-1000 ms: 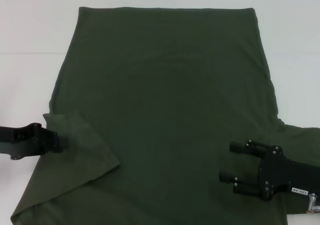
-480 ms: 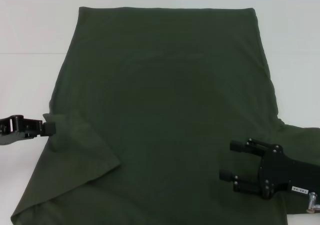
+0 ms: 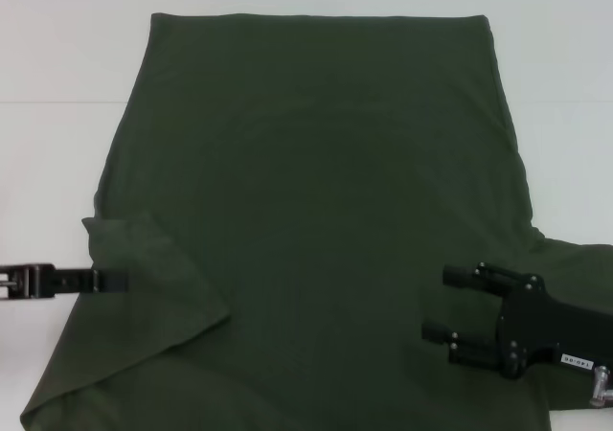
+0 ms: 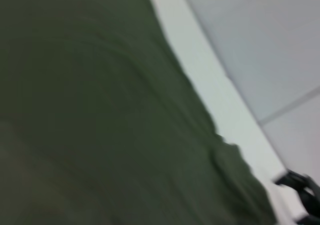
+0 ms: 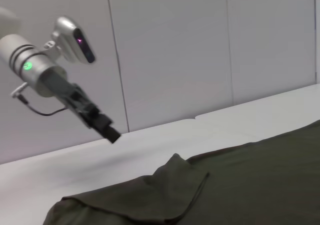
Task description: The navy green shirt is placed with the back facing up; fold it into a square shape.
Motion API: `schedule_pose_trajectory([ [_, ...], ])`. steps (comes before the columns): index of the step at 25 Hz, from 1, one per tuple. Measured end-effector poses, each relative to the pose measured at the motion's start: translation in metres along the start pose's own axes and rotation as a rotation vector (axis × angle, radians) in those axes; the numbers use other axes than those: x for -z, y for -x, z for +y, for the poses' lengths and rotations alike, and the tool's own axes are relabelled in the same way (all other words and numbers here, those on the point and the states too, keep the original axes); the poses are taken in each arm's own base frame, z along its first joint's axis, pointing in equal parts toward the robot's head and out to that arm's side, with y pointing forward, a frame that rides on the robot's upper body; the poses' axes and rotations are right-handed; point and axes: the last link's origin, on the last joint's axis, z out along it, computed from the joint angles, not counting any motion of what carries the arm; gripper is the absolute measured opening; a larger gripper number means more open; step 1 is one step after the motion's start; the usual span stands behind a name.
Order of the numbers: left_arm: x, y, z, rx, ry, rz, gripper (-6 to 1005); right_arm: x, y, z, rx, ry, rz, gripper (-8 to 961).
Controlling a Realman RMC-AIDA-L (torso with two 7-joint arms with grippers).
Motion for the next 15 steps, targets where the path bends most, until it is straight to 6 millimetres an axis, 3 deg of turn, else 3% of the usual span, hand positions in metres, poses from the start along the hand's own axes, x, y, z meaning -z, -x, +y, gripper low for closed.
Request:
schedule_pose_trajectory([
  [7, -0.005, 0.013, 0.018, -0.278, 0.135, 0.011, 513, 0.011, 0.010, -0.011, -0.065, -0.044, -0.031, 805],
  [15, -0.008, 0.046, 0.016, -0.573, 0.113, 0.140, 822, 0.036, 0.037, -0.040, -0.438, -0.089, 0.114, 805],
])
